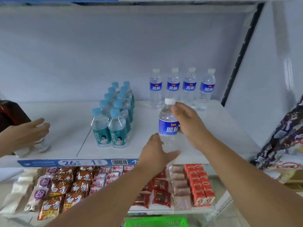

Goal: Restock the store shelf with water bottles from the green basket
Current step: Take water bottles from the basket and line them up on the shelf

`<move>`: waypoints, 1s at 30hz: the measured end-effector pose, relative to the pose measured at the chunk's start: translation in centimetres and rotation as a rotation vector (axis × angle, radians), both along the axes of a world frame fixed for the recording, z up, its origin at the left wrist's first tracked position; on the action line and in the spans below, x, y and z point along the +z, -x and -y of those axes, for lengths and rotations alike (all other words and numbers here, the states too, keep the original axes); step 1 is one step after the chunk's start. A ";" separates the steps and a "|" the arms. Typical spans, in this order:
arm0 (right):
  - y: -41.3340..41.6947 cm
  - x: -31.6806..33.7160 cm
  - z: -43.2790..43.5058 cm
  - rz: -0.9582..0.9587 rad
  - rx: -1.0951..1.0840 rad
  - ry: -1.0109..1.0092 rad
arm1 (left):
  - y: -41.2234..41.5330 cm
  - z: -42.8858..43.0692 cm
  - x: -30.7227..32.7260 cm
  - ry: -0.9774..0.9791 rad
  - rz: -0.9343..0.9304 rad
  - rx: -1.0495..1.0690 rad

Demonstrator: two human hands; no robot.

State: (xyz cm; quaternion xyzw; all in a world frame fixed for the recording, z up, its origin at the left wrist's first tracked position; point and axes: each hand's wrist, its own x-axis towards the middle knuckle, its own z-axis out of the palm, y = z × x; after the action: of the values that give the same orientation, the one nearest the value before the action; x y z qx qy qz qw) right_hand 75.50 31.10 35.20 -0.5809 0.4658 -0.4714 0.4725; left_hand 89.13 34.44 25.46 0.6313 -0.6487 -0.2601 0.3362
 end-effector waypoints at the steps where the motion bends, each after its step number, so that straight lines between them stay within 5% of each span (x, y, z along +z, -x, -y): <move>1: 0.2 0.2 1.6 -0.004 0.011 0.011 | 0.4 1.1 0.0 0.004 -0.018 0.016; 17: -2.0 -0.4 14.2 -0.208 0.122 0.114 | -1.1 14.4 -0.6 -0.084 0.012 0.155; 30: -4.2 -1.0 19.2 -0.131 0.057 0.078 | -2.0 20.7 -1.5 -0.116 -0.137 0.218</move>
State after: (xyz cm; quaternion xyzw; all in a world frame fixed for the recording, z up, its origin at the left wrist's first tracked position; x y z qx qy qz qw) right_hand 79.66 11.86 34.22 -0.6415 0.4604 -0.4364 0.4314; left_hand 91.10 13.77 23.97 0.6972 -0.5356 -0.3015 0.3690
